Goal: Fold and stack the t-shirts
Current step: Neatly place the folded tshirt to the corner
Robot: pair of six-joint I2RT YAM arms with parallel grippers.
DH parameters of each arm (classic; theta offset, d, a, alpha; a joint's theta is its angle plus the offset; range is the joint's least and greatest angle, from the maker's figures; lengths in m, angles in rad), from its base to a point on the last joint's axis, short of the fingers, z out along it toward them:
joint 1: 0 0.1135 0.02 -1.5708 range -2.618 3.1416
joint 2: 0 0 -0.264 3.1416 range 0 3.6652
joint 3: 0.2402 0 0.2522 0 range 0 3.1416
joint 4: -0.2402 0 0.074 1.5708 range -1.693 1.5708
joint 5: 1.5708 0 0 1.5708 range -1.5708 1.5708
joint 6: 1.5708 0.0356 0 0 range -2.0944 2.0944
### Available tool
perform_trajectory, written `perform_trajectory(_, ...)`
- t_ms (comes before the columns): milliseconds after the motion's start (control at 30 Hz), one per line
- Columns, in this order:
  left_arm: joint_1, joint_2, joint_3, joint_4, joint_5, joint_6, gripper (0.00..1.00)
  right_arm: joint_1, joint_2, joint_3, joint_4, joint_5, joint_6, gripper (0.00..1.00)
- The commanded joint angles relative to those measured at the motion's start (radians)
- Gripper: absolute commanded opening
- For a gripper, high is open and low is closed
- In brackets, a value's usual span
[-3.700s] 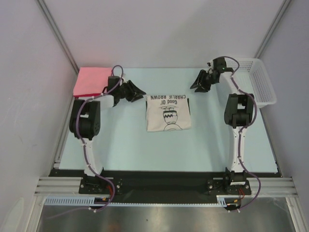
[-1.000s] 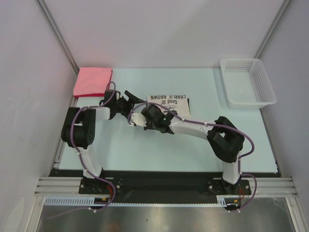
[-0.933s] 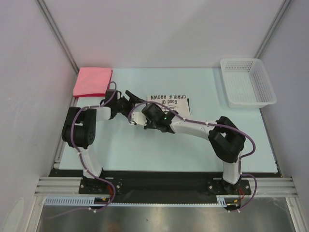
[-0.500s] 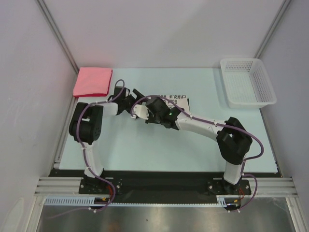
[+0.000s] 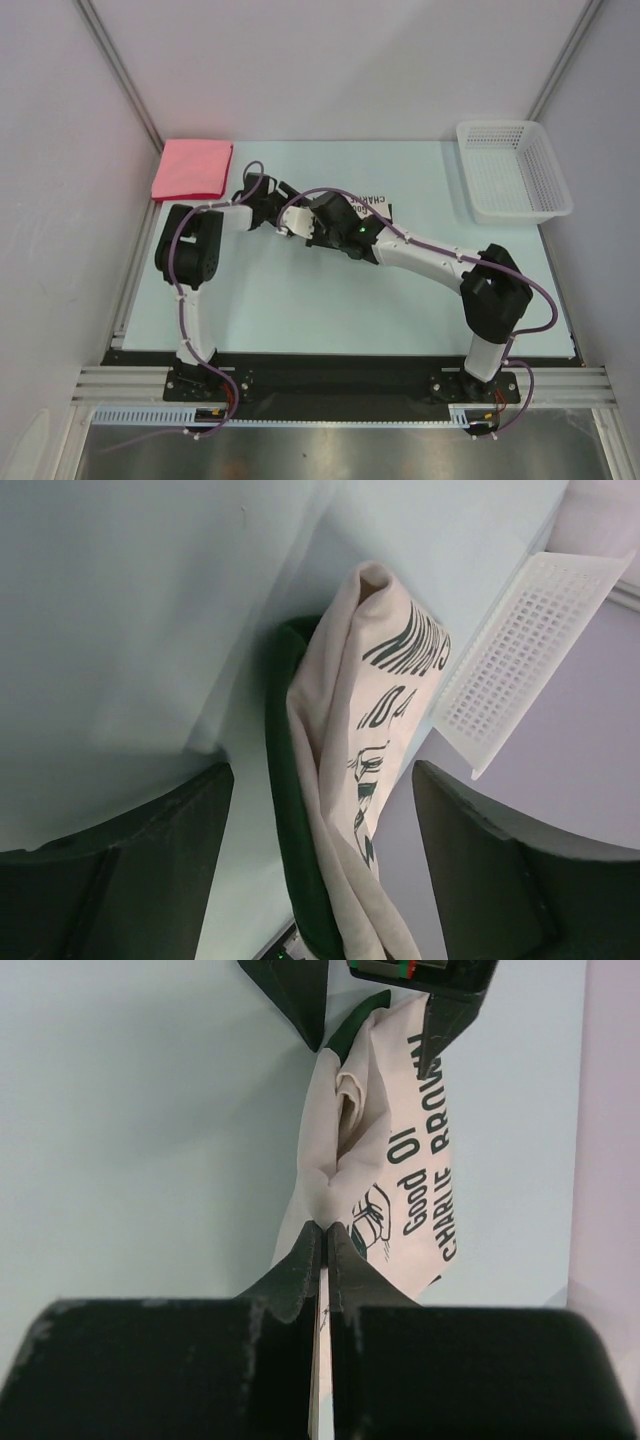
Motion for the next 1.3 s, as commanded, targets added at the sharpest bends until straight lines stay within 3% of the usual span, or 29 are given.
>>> perform_trajectory(0, -0.010, 0.034, 0.033, -0.043, -0.063, 0.004, 0.79, -0.004, -0.055, 0.031, 0.041, -0.014, -0.001, 0.00)
perform_trajectory(233, -0.019, 0.109, 0.108, -0.017, -0.025, 0.041, 0.71, -0.007, -0.056, 0.022, 0.048, -0.028, 0.015, 0.00)
perform_trajectory(467, -0.021, 0.136, 0.120, 0.074, 0.035, 0.096, 0.56, -0.007, -0.062, 0.007, 0.058, -0.040, 0.029, 0.00)
perform_trajectory(567, -0.021, 0.153, 0.139, 0.091, 0.065, 0.109, 0.37, -0.010, -0.066, 0.005, 0.061, -0.040, 0.037, 0.00)
perform_trajectory(600, -0.021, 0.159, 0.137, 0.107, 0.076, 0.103, 0.21, -0.008, -0.067, 0.005, 0.061, -0.040, 0.040, 0.00)
perform_trajectory(667, -0.021, 0.176, 0.145, 0.114, 0.095, 0.104, 0.08, -0.010, -0.069, 0.007, 0.053, -0.045, 0.060, 0.00)
perform_trajectory(700, -0.021, 0.179, 0.149, 0.114, 0.095, 0.110, 0.00, -0.008, -0.072, 0.007, 0.053, -0.042, 0.069, 0.07)
perform_trajectory(767, -0.019, 0.167, 0.145, 0.114, 0.089, 0.142, 0.00, -0.010, -0.084, 0.004, 0.042, -0.013, 0.122, 0.31)
perform_trajectory(800, -0.019, 0.158, 0.139, 0.114, 0.081, 0.156, 0.00, -0.010, -0.092, -0.001, 0.036, 0.002, 0.147, 0.50)
perform_trajectory(833, -0.019, 0.146, 0.133, 0.112, 0.073, 0.199, 0.00, -0.013, -0.117, -0.008, 0.024, 0.021, 0.169, 0.55)
perform_trajectory(1000, -0.018, 0.017, 0.108, -0.019, -0.013, 0.420, 0.00, -0.036, -0.254, -0.096, -0.068, 0.116, 0.288, 0.71)
perform_trajectory(1267, 0.016, -0.193, 0.117, -0.328, -0.215, 0.892, 0.00, -0.066, -0.532, -0.252, -0.174, 0.128, 0.417, 0.70)
